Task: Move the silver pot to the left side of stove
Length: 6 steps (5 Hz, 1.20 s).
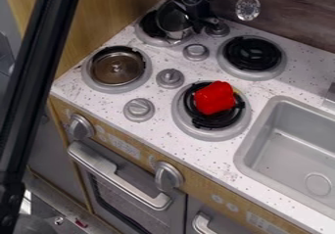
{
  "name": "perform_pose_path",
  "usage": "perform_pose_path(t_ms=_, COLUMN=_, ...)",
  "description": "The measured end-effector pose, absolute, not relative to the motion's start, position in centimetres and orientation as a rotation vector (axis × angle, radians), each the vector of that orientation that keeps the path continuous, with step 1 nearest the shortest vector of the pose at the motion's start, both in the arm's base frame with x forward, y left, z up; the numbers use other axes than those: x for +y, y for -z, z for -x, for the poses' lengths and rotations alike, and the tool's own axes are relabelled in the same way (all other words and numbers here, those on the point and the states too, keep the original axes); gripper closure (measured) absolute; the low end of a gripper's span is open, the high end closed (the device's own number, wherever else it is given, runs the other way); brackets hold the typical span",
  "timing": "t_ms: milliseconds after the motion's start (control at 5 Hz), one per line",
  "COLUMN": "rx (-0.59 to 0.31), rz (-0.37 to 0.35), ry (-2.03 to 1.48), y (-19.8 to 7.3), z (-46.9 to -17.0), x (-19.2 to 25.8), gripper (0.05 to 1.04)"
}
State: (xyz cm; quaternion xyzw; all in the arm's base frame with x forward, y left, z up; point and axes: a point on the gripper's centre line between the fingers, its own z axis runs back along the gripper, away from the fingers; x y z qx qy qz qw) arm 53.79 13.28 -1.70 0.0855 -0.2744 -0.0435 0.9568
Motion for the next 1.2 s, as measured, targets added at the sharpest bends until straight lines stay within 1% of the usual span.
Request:
perform_pose_path(t_ms=400, rx=-0.533, rz=-0.192, ry=0.042, y=2.1, z=-53.2, x=16.0, gripper=1.013)
perform_pose_path(t_ms=600, rx=-0.510, rz=-0.189, ry=0.032, y=2.8, z=-52.4, x=16.1, gripper=0.987)
perform_pose_path(t_ms=800, rx=-0.479, rz=-0.151, ry=-0.016, y=3.5, z=-51.7, x=16.0, gripper=0.825)
perform_pose_path(t_ms=1000, rx=-0.483, rz=-0.146, ry=-0.022, y=4.0, z=-51.4, x=15.7, gripper=0.541)
perform_pose_path(t_ms=1200, rx=-0.524, rz=-0.153, ry=-0.015, y=3.2, z=-51.7, x=15.0, gripper=0.242)
